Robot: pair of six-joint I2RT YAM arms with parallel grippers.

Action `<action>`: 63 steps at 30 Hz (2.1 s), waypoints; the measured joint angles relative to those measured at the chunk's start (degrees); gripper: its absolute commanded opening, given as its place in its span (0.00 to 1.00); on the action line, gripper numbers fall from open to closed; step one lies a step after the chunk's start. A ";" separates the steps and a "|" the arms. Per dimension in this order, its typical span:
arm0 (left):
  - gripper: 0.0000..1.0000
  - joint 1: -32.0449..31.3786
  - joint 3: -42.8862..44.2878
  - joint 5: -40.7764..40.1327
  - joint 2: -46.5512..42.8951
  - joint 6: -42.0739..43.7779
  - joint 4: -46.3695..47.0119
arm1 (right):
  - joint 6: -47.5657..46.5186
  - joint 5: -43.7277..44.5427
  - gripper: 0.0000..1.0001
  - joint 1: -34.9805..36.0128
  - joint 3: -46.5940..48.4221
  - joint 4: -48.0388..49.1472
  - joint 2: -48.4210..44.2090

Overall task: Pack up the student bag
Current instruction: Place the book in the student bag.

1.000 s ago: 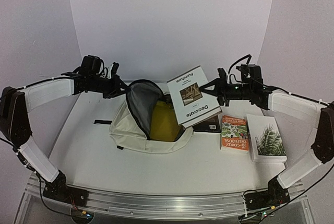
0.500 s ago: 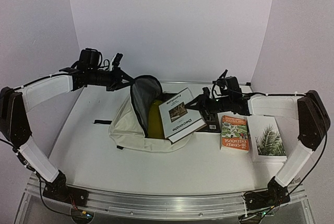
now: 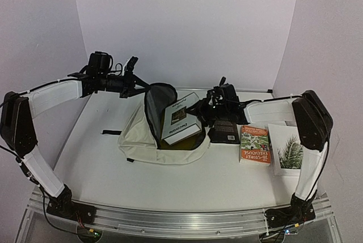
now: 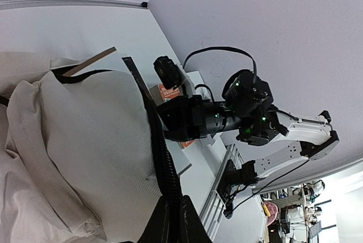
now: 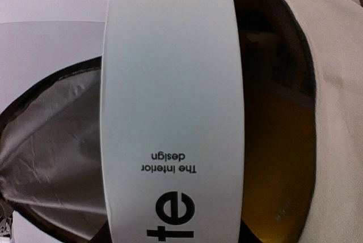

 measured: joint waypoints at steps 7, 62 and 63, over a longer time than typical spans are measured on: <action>0.06 0.07 2.07 1.16 1.21 -0.40 0.44 | -0.55 3.78 0.37 3.61 9.38 3.69 9.69; 0.00 0.17 7.26 3.02 5.32 -1.87 -0.09 | -19.09 20.17 0.56 9.32 10.59 -13.49 9.08; 0.00 0.17 7.55 3.09 5.32 -1.84 -0.29 | -18.95 19.13 0.56 9.18 10.71 -12.56 9.57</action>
